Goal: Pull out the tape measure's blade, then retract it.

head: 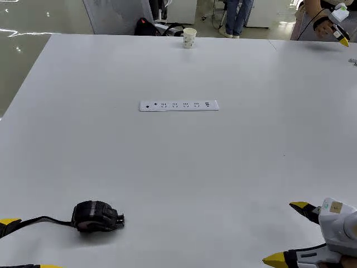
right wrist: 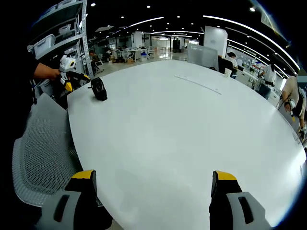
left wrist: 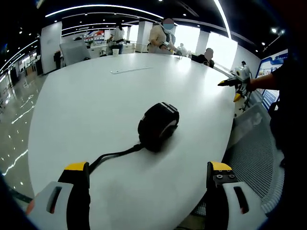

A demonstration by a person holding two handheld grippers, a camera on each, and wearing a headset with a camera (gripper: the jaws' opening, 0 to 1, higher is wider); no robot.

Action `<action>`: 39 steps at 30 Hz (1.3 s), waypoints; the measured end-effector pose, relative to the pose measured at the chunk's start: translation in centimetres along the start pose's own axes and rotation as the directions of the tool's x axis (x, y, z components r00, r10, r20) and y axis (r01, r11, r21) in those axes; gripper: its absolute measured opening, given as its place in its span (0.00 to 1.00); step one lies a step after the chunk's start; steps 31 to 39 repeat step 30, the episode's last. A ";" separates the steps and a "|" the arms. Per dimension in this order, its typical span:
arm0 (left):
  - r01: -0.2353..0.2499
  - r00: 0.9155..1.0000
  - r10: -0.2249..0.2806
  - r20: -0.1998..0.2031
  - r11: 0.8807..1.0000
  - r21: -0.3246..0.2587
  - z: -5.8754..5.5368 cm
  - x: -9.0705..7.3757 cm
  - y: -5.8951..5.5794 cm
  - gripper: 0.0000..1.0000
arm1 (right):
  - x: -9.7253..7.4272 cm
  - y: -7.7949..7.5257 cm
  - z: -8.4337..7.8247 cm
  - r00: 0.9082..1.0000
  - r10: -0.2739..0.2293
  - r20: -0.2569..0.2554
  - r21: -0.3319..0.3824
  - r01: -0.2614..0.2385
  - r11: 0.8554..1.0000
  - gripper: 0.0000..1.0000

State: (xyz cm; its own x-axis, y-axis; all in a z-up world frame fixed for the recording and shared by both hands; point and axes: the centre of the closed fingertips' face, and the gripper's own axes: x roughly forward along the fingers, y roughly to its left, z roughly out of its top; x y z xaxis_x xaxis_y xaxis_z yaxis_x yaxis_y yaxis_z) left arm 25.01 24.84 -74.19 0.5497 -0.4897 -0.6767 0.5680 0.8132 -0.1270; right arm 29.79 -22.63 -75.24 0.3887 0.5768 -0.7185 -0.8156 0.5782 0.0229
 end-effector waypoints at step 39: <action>0.004 1.000 -0.004 -0.029 1.000 -0.007 -0.2 -0.6 0.6 0.99 | -1.0 -0.6 0.7 1.000 0.001 0.015 -0.011 -0.001 1.000 0.99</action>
